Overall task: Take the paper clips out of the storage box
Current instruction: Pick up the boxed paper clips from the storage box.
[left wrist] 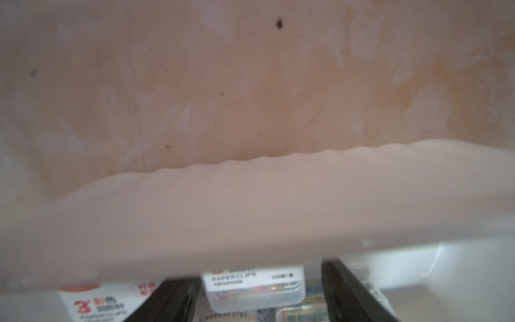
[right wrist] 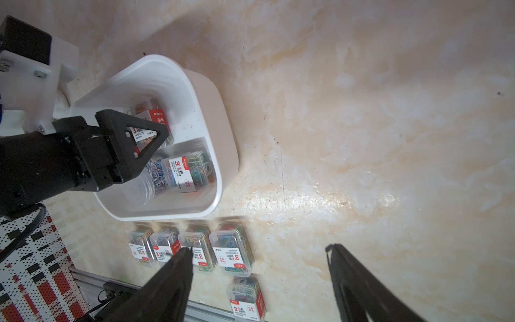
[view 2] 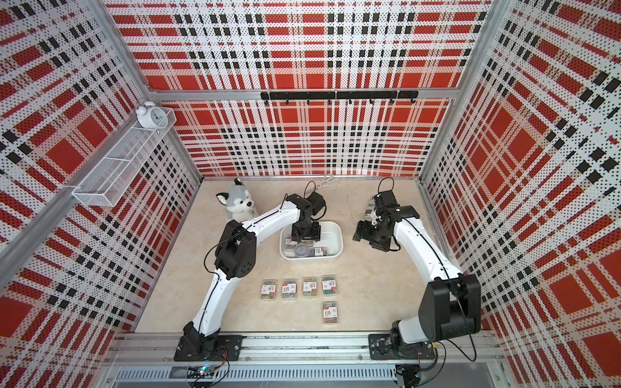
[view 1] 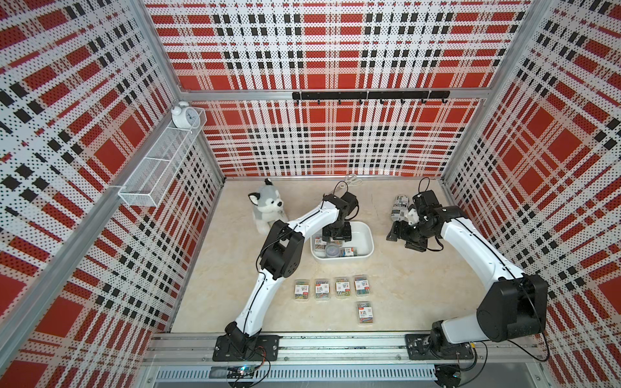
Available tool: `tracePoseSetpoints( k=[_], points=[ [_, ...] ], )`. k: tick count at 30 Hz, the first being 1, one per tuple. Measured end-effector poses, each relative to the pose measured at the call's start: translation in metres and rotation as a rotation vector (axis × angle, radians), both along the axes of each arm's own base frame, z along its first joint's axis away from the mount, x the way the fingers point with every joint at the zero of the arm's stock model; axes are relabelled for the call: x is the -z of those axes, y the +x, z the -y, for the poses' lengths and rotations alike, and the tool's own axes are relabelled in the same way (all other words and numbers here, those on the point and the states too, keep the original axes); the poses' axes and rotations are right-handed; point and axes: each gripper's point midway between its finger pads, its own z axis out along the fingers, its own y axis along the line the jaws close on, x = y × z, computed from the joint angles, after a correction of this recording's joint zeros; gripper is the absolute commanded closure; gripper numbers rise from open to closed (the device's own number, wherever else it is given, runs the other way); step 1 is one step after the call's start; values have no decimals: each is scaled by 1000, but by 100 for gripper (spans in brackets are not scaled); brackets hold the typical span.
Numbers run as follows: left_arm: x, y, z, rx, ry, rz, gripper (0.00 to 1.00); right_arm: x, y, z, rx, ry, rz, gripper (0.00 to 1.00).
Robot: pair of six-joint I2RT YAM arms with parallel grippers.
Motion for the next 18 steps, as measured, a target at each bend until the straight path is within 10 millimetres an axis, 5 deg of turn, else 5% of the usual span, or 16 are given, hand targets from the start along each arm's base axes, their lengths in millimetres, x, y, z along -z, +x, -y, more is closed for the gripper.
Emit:
tracePoseSetpoints(
  k=[18],
  points=[
    [3,10,-7,-14,6,1,35,-5,1,-2,-4,14,20,19]
  ],
)
